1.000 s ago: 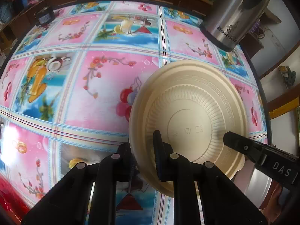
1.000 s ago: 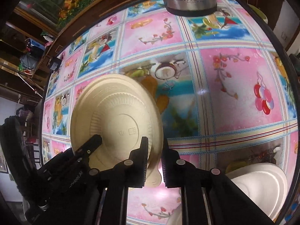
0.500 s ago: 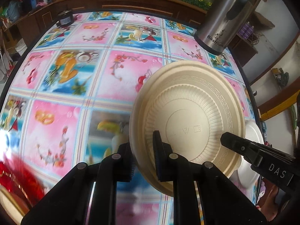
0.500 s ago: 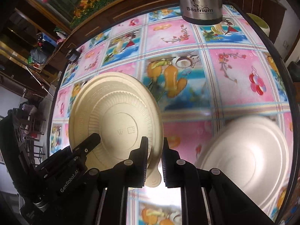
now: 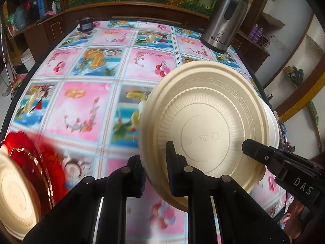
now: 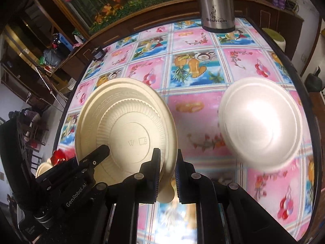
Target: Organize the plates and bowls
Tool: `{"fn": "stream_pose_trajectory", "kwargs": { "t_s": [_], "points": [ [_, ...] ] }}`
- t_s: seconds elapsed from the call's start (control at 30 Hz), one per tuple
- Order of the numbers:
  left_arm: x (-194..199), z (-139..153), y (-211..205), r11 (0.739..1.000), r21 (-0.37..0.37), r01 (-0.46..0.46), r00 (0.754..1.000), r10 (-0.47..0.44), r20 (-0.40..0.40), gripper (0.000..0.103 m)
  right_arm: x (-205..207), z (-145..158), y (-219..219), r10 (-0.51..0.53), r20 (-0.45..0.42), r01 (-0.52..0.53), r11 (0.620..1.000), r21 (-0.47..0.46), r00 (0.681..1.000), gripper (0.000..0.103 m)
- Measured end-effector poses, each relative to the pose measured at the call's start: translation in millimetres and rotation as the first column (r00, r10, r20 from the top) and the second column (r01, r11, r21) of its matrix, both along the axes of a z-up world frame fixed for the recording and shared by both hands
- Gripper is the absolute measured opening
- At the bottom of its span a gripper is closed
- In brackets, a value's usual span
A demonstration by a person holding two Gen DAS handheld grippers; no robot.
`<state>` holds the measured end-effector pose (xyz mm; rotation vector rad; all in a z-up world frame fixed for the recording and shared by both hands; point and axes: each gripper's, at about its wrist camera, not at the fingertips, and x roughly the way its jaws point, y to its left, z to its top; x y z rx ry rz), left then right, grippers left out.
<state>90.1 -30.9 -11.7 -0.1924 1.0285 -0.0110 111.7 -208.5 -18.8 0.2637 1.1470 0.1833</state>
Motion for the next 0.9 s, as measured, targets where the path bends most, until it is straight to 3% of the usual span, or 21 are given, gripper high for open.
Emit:
{"fn": "stream_pose_trajectory", "kwargs": {
  "t_s": [0.43,0.9],
  "points": [
    [-77,13,33,1.0,-0.007,-0.021,0.994,0.022,0.108,0.015,-80,20,41,0.05,0.12,-0.052,0.999,0.01,0.992,0.013],
    [-125,22,93,0.988,-0.004,-0.155,0.973,0.153,0.171,0.015,-98,32,109,0.178,0.188,-0.185,0.982,0.021,0.966,0.013]
  ]
}}
